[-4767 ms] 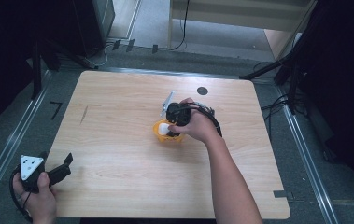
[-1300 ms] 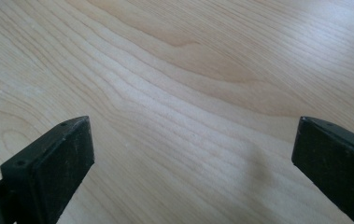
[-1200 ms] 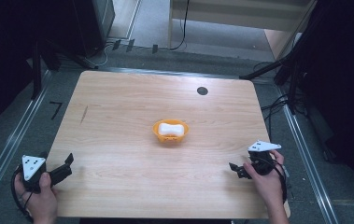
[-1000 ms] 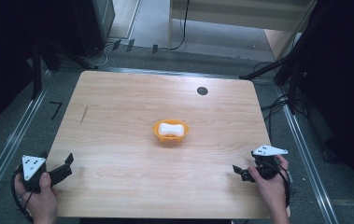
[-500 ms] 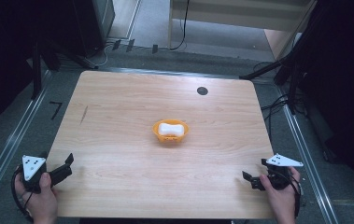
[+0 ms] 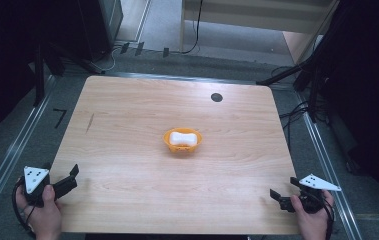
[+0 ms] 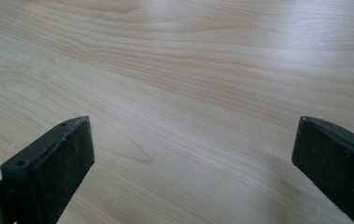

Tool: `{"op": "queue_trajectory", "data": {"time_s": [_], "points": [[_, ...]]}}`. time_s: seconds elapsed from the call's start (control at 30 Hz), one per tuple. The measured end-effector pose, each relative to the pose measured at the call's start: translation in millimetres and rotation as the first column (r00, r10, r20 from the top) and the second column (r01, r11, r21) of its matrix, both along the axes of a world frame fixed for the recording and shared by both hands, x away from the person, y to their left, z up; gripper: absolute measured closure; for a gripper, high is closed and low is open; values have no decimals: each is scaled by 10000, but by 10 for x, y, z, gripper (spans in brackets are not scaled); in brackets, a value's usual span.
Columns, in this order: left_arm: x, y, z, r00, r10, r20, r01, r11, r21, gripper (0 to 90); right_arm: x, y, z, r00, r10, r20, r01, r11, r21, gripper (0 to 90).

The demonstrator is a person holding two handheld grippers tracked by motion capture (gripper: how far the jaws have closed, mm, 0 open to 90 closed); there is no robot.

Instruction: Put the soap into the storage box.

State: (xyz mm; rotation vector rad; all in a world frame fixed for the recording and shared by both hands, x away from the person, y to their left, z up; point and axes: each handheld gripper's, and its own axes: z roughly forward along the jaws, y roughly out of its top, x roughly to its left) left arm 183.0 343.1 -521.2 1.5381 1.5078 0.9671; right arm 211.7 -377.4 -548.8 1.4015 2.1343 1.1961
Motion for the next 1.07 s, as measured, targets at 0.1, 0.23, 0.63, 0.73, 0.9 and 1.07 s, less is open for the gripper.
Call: {"op": "queue_trajectory", "data": {"time_s": [0.1,0.23,0.63,0.73,0.9,1.07], "points": [[-1,0,0,10000,13,-3,-13,10000,6,132,-48,-57,-6,9998,-166,64,165,9997,182,0],[0,0,0,10000,3,-3,-3,10000,3,132,-105,-112,-17,9995,-265,168,259,9992,317,0],[2,-2,0,10000,24,-11,-24,10000,-6,132,-229,-173,-32,9976,-450,525,417,9973,609,0],[4,-3,0,10000,12,-23,-12,10000,16,132,-251,-172,-39,9965,-496,672,452,9968,658,0],[5,-5,1,10000,11,-57,-11,10000,56,132,-272,-162,-50,9955,-570,754,530,9972,532,0],[8,-7,0,10000,10,-58,-10,10000,80,132,-283,-172,-48,9940,-697,849,644,9959,634,0]]}}
